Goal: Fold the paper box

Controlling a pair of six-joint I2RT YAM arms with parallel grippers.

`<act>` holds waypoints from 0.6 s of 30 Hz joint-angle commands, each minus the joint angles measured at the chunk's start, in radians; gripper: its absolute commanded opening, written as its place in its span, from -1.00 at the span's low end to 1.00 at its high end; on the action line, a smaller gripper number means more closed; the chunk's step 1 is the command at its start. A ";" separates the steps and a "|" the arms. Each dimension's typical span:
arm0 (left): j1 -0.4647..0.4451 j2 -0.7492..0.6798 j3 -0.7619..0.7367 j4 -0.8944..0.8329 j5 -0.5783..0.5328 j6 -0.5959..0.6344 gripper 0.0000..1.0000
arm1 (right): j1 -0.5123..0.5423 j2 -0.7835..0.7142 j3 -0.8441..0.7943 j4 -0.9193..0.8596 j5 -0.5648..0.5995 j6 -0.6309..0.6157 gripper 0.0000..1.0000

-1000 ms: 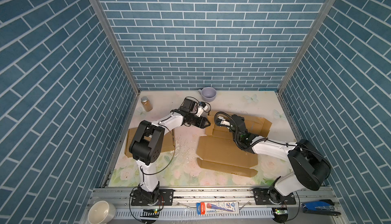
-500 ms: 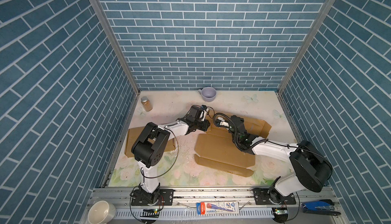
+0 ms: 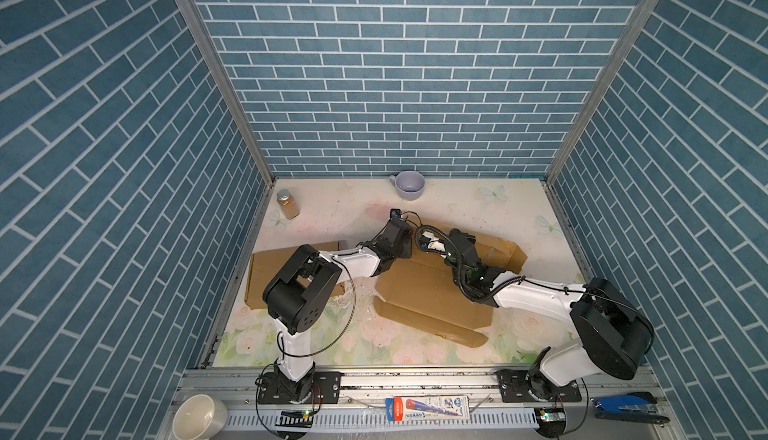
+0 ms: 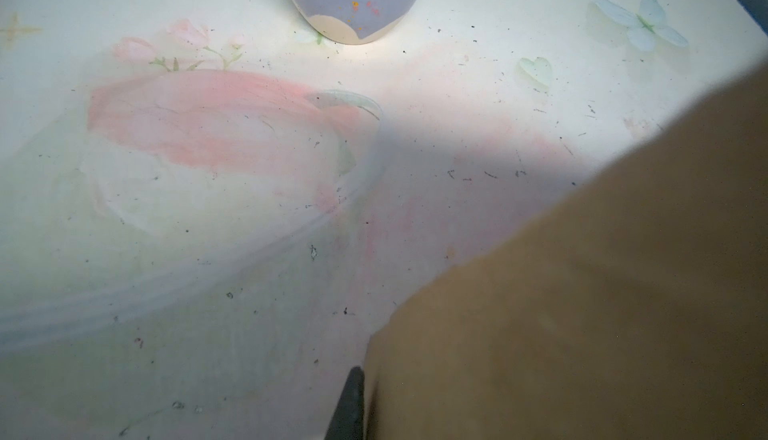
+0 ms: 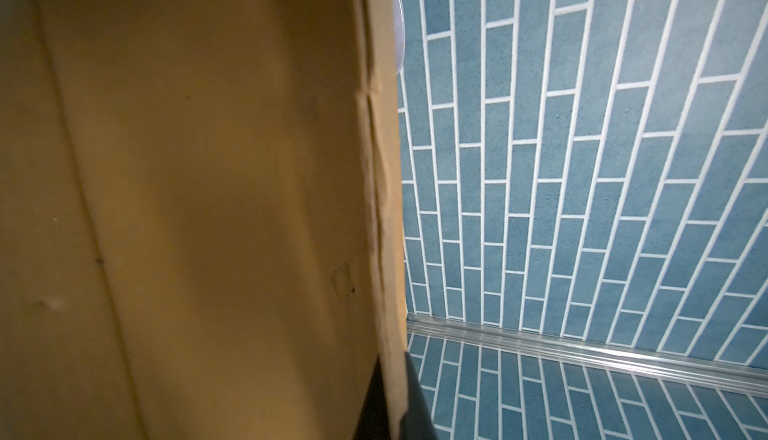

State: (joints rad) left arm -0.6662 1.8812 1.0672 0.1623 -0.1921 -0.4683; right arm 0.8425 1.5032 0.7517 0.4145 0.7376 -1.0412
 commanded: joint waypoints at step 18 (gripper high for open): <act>0.019 0.034 -0.073 0.026 0.024 -0.014 -0.28 | 0.012 -0.014 -0.030 -0.052 -0.066 0.063 -1.00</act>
State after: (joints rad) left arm -0.6582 1.9060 1.0145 0.1787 -0.1818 -0.4789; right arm 0.8444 1.4940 0.7509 0.4038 0.7143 -1.0172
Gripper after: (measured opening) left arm 0.357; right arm 0.047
